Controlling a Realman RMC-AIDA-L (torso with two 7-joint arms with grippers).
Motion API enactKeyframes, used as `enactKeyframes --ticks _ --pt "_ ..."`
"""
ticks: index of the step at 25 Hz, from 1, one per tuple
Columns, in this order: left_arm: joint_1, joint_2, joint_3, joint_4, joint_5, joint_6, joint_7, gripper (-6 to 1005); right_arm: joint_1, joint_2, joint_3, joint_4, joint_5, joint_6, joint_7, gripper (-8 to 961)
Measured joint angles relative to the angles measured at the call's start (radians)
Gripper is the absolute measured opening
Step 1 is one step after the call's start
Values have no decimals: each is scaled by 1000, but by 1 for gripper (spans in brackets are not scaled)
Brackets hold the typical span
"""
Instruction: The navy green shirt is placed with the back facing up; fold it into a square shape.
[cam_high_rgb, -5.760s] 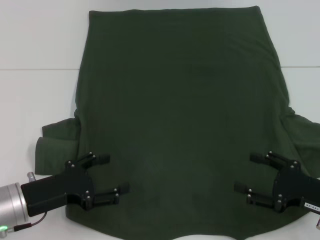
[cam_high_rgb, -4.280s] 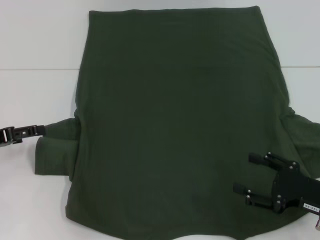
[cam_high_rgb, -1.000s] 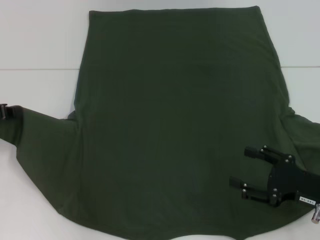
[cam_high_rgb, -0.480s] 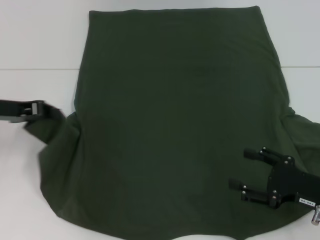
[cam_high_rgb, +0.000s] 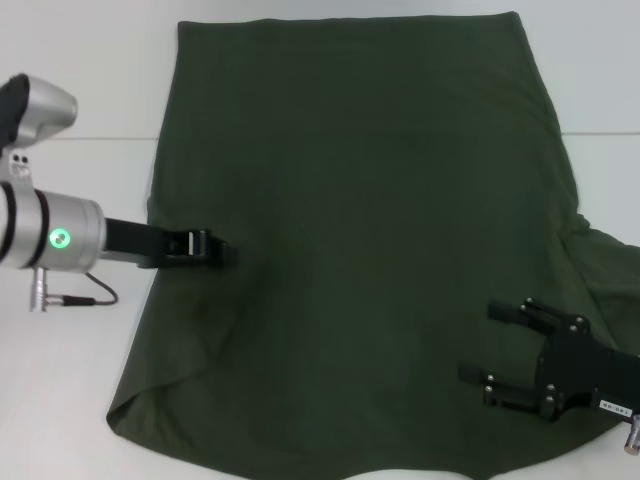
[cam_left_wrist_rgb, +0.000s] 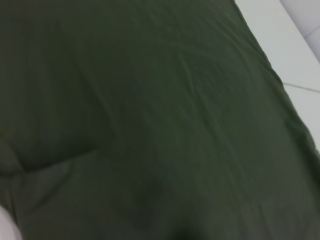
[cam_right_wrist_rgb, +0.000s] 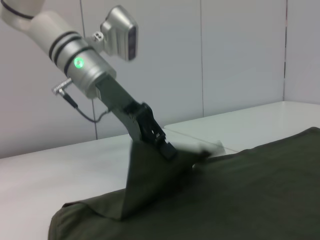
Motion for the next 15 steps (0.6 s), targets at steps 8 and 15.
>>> enactKeyframes --ticks 8,15 --pt "49 13 -23 -102 -160 16 147 197 -5 0 7 0 4 2 1 892" --pt "187 -4 -51 -91 -371 282 712 533 -7 -5 47 -10 10 -9 119 891"
